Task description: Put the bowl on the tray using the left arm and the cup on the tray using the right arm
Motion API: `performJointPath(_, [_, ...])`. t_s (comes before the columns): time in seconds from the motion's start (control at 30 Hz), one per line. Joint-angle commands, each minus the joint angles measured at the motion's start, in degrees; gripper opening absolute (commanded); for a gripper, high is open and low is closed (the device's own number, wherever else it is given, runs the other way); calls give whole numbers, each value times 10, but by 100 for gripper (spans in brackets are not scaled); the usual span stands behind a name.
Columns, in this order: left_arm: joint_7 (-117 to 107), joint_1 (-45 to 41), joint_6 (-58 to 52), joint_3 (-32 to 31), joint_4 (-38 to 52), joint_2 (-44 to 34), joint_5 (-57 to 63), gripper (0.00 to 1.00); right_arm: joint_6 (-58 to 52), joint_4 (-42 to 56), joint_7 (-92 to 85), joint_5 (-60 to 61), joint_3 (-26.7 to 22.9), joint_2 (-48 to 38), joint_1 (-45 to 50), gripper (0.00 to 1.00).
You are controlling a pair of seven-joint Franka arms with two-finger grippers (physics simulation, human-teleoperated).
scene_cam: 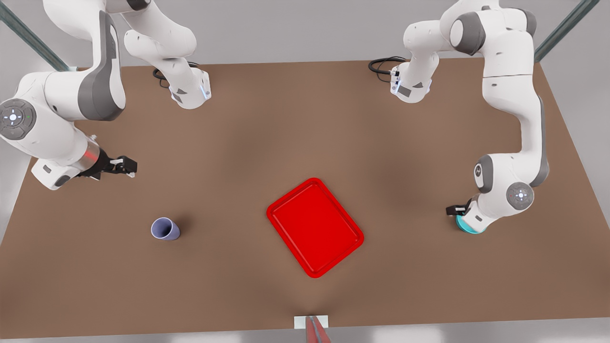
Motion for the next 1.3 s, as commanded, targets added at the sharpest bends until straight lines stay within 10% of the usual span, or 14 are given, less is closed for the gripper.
performJointPath(0.0, [28, 0, 5, 0, -2, 2, 7, 100, 0, 0, 0, 0, 0, 0, 0, 100])
performJointPath(1.07, [51, 19, 64, 4, 6, 97, 74, 98, -2, 0, 0, -1, 3, 6, 2, 100])
performJointPath(1.1, [51, 19, 64, 4, 6, 97, 74, 92, -2, 0, 0, -1, 2, 6, 2, 100])
performJointPath(1.13, [57, 19, 62, 4, 6, 96, 75, 58, -2, 0, 0, -2, 3, 7, 2, 100])
performJointPath(1.17, [58, 17, 60, 5, 6, 94, 78, 48, -1, 0, 0, -1, 2, 7, 3, 100])
performJointPath(1.27, [60, 11, 58, 7, 11, 91, 81, 48, -2, 0, 0, -1, 3, 8, 2, 100])
